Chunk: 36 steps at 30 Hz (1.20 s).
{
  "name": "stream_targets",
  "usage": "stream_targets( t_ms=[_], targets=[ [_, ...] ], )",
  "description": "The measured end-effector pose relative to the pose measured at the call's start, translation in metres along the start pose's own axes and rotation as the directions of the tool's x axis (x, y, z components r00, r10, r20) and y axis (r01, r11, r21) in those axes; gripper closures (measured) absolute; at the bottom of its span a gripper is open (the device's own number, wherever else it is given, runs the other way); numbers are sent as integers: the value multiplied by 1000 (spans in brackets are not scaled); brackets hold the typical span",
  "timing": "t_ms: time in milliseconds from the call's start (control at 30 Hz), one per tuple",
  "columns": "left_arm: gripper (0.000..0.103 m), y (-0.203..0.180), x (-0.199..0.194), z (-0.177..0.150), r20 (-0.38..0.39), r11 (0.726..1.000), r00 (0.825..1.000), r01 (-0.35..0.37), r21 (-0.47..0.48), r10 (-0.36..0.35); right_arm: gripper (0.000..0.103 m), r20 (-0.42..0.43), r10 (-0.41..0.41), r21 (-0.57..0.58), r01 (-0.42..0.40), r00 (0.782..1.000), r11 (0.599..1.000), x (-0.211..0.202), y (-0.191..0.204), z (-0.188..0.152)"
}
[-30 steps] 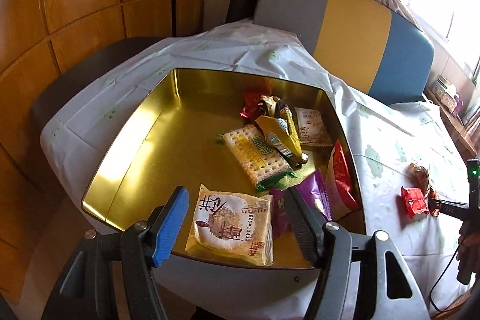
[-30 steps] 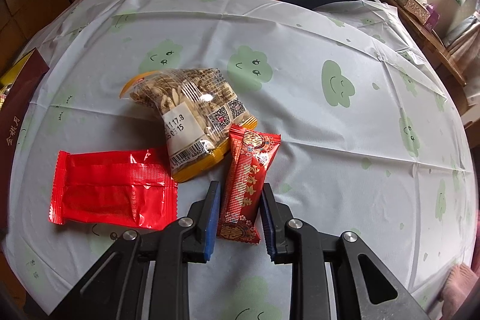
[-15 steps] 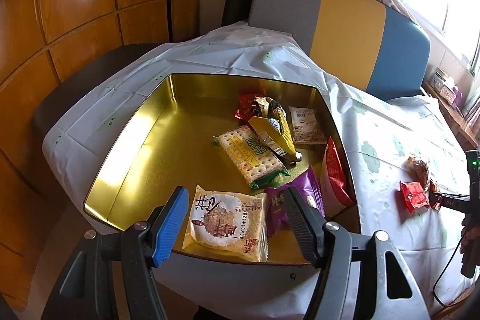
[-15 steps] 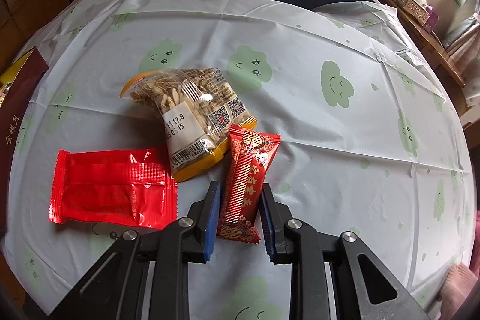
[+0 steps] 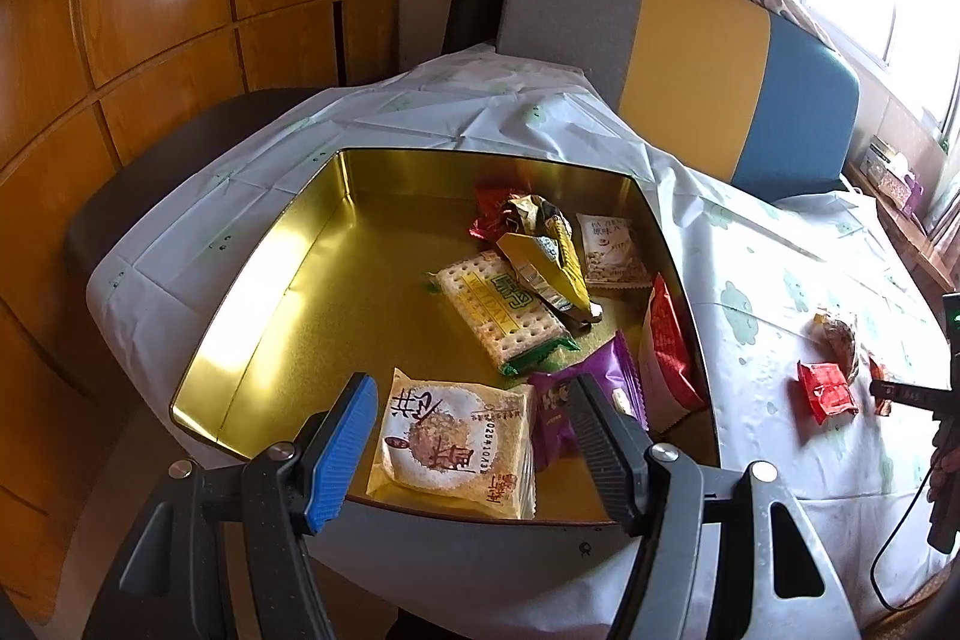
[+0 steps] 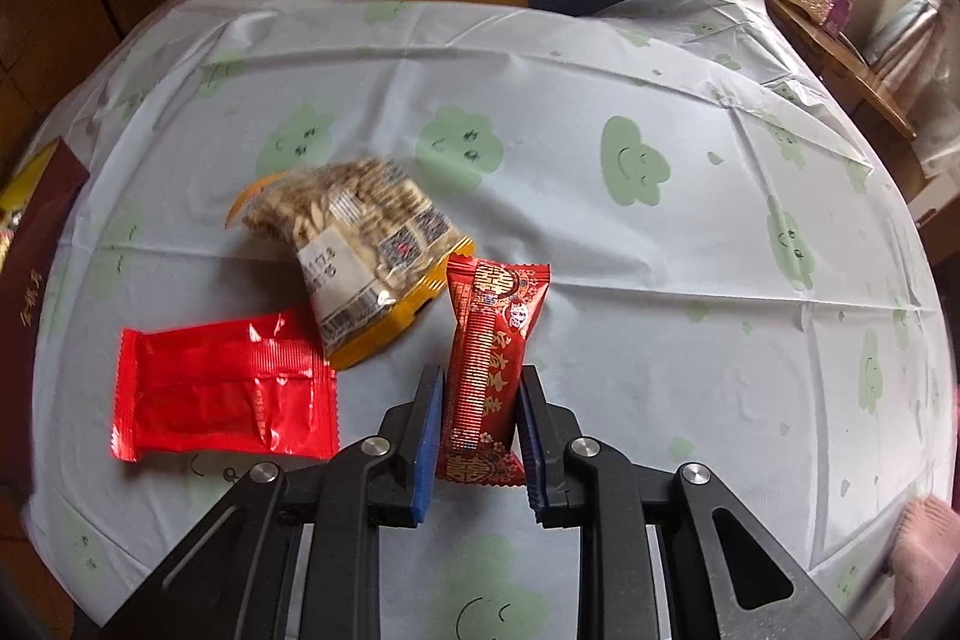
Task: Organize snacks
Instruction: 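Grasp the red-and-gold wafer packet with the right gripper, then carry the red-and-gold wafer into the gold tin and release it with the right gripper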
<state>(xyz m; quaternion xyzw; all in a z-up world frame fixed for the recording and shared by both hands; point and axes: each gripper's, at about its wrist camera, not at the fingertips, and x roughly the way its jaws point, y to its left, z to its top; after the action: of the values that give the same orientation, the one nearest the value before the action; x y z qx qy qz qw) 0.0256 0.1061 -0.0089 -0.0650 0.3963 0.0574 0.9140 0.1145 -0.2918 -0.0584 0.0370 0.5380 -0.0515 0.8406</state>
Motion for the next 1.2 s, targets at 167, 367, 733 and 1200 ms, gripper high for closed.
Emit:
stream_targets(
  t_ms=[167,367,733,1200],
  targets=[
    [36,3,-2,1,4,1000,1000,-2,-9,2,79,114,83,18,-85,990,996,-27,-1,4],
    [36,9,-2,2,6,1000,1000,-5,-21,6,79,155,223,-84,-212,962,974,-55,30,-3],
    [36,35,-6,2,27,995,999,-26,-96,29,79,117,533,-399,-452,838,798,-118,183,-24],
    [36,64,0,-8,3,986,999,-53,-157,54,63,-113,544,-620,-487,832,616,-85,318,-67]
  ],
)
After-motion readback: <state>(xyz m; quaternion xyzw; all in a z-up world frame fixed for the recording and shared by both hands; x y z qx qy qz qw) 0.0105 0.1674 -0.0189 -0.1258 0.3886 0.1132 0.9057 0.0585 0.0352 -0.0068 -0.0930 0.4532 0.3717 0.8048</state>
